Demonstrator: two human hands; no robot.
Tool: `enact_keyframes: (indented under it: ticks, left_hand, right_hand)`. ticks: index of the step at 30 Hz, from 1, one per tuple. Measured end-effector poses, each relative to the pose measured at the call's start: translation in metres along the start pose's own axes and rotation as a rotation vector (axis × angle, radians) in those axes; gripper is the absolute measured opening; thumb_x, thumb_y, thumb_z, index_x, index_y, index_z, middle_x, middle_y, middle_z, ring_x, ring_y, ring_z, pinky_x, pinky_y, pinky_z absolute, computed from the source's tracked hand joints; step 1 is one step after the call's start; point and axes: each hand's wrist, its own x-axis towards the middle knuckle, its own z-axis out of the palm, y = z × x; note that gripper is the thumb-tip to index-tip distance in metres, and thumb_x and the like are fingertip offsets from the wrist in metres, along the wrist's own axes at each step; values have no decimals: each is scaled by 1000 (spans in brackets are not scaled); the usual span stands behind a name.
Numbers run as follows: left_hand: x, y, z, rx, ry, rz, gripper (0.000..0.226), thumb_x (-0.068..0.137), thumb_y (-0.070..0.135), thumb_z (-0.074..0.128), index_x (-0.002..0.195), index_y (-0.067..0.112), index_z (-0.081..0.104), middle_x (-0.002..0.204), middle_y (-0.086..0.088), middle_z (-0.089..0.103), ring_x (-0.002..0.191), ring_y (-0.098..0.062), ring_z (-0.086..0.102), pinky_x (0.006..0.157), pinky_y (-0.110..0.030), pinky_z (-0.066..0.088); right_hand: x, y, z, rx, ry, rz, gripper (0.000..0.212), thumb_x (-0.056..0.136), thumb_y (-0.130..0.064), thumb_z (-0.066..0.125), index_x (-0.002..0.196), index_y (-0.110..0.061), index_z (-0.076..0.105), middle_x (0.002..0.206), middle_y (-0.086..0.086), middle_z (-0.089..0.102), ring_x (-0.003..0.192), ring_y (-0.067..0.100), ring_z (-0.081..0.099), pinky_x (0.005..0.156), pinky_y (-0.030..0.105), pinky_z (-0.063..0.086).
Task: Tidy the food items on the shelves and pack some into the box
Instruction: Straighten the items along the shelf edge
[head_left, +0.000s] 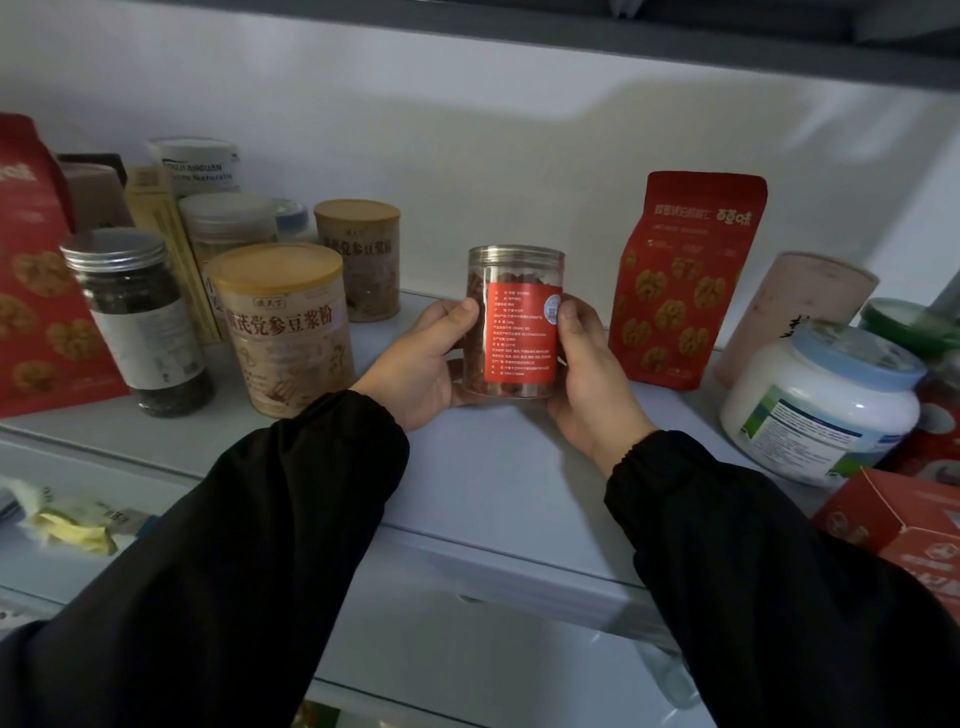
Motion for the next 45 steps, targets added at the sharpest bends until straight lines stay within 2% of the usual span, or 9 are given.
enact_keyframes:
  ticks: [3, 8, 12, 17, 22, 29, 35, 40, 45]
  left_hand:
    - [0, -1, -1, -8, -6, 5, 57, 90, 51, 68, 131, 14, 55, 132, -13, 64, 114, -31, 70, 89, -62, 59]
    - [0, 0, 1, -25, 2, -7, 74, 87, 54, 69, 144, 10, 49, 139, -16, 62, 112, -29, 72, 84, -56, 60]
    - [0, 0, 1, -10, 16, 11, 72, 89, 52, 68, 144, 9, 51, 140, -18, 61, 115, -32, 70, 86, -58, 60]
    - [4, 0, -2, 33, 99, 44, 53, 99, 55, 56, 134, 16, 63, 129, -13, 70, 122, -35, 67, 97, -61, 56]
    - [1, 5, 6, -64, 78, 1, 61, 94, 62, 45, 134, 19, 63, 130, -12, 72, 122, -33, 68, 99, -58, 55]
    - [2, 7, 9, -74, 70, -75, 68, 104, 67, 20, 139, 24, 60, 132, -12, 71, 121, -34, 68, 105, -61, 49]
    - [1, 5, 9, -32, -20, -110, 73, 104, 68, 19, 147, 21, 53, 137, -15, 67, 127, -35, 65, 104, -60, 50]
    - [1, 7, 8, -60, 63, -83, 73, 102, 72, 21, 141, 23, 60, 133, -13, 70, 122, -34, 68, 102, -60, 51]
    - [-2, 12, 7, -34, 134, -64, 71, 103, 73, 22, 133, 26, 68, 124, -10, 75, 112, -33, 73, 93, -59, 56]
  right_hand:
    - [-1, -1, 0, -10, 6, 5, 39, 108, -43, 46, 140, -22, 50, 134, 8, 67, 119, 24, 70, 97, 52, 59]
    - [-3, -2, -2, -21, 2, 9, 38, 108, -41, 47, 142, -24, 51, 133, 6, 68, 118, 21, 70, 97, 47, 60]
    - [-3, -2, -2, -36, 13, 7, 39, 108, -41, 48, 143, -26, 51, 132, 4, 69, 114, 19, 72, 93, 45, 62]
    - [-3, -5, -4, -73, 1, -22, 28, 108, -30, 54, 134, -37, 61, 111, -7, 78, 105, 16, 74, 85, 47, 63]
    - [-4, -4, -5, -140, -22, -69, 43, 104, -16, 60, 142, -35, 60, 107, 0, 78, 110, 18, 73, 91, 47, 60]
    - [-9, -6, -3, -178, -92, -65, 57, 99, -26, 66, 152, -34, 49, 113, -4, 76, 109, 15, 74, 89, 40, 62]
    - [-10, -2, -3, -240, -98, -51, 86, 75, -49, 89, 150, -52, 46, 138, 4, 64, 124, 28, 66, 98, 53, 58]
    - [-10, -6, -4, -184, -124, -47, 62, 98, -33, 66, 155, -41, 44, 126, -8, 74, 119, 15, 70, 103, 54, 56]
    - [-10, -6, -4, -231, -161, -31, 51, 107, -22, 57, 152, -42, 48, 129, 4, 70, 124, 16, 66, 104, 60, 53]
